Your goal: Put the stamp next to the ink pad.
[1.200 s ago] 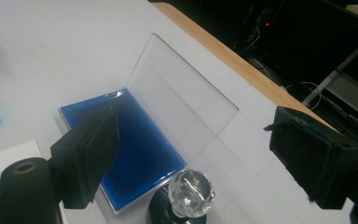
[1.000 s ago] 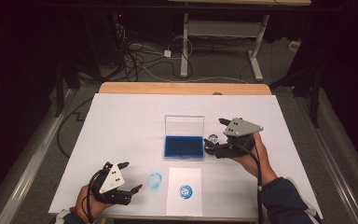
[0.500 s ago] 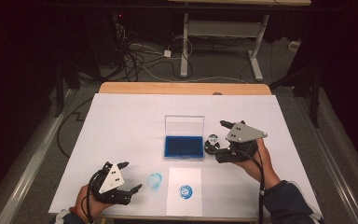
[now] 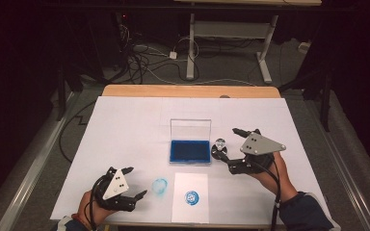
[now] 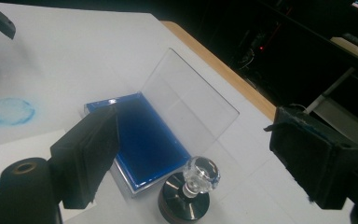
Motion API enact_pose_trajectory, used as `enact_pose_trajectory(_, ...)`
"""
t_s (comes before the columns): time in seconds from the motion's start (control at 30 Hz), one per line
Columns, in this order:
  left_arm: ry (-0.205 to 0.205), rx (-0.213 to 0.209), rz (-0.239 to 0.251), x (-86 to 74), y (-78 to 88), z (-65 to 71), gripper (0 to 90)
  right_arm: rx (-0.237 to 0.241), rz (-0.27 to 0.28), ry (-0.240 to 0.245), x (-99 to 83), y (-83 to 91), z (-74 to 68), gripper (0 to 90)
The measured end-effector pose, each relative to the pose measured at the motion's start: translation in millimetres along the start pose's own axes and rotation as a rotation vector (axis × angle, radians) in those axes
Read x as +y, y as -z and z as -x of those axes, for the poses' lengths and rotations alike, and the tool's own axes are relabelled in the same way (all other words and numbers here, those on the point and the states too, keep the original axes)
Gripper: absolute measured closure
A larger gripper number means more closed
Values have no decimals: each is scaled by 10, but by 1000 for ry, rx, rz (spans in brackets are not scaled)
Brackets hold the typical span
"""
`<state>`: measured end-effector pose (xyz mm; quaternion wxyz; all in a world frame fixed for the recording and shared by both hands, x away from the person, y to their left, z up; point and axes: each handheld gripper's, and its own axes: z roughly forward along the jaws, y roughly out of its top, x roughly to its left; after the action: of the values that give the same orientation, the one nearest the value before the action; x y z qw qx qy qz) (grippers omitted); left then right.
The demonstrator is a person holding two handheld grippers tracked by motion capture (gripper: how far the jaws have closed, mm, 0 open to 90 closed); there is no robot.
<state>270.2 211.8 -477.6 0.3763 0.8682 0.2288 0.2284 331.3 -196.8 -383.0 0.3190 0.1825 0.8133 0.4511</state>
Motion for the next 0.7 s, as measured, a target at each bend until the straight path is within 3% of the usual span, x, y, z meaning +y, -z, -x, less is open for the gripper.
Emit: enact_pose_trajectory(0.7,1,-1,-4,0,-7,5,148,-7,19,30,-100,201,-59,154)
